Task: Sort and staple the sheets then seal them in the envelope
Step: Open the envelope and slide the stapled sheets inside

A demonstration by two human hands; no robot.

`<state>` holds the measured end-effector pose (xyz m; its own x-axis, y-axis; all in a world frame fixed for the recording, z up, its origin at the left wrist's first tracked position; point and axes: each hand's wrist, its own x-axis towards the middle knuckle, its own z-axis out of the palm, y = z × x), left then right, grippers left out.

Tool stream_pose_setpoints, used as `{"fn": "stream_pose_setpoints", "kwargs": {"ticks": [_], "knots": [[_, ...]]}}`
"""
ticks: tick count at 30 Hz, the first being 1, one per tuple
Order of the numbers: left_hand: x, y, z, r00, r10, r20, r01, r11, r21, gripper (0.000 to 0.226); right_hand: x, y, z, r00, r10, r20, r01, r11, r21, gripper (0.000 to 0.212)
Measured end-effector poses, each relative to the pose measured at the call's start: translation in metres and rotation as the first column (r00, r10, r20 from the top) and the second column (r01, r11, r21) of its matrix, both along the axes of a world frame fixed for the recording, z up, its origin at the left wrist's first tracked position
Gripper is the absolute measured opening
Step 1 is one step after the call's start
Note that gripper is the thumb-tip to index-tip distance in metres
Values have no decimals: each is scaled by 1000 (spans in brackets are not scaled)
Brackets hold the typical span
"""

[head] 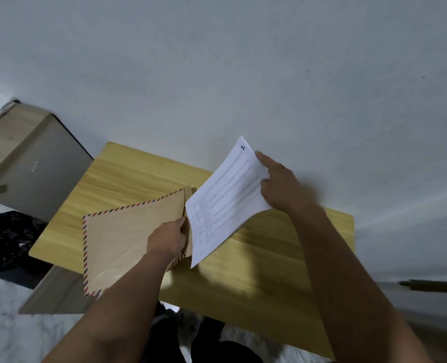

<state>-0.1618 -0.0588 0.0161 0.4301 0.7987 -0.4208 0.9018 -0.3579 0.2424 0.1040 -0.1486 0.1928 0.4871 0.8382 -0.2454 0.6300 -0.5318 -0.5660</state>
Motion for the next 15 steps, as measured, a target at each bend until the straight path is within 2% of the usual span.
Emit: {"fn": "stream_pose_setpoints", "kwargs": {"ticks": [5, 8, 10, 15], "knots": [[0, 0, -5, 999, 30, -38, -30, 1000, -10, 52, -14, 6, -11, 999, -47, 2, 47, 999, 17, 75], [-3, -1, -10, 988, 150, -39, -150, 989, 0, 32, -19, 7, -17, 998, -60, -13, 60, 998, 30, 75], [-5, 1, -10, 976, 209, -59, -209, 978, 0, 27, -22, 7, -23, 997, -72, -29, 72, 997, 27, 75], [-9, 6, -6, 980, 186, -71, -184, 982, 29, 23, -30, 4, -35, 992, -109, -70, 113, 992, 58, 75]]}}
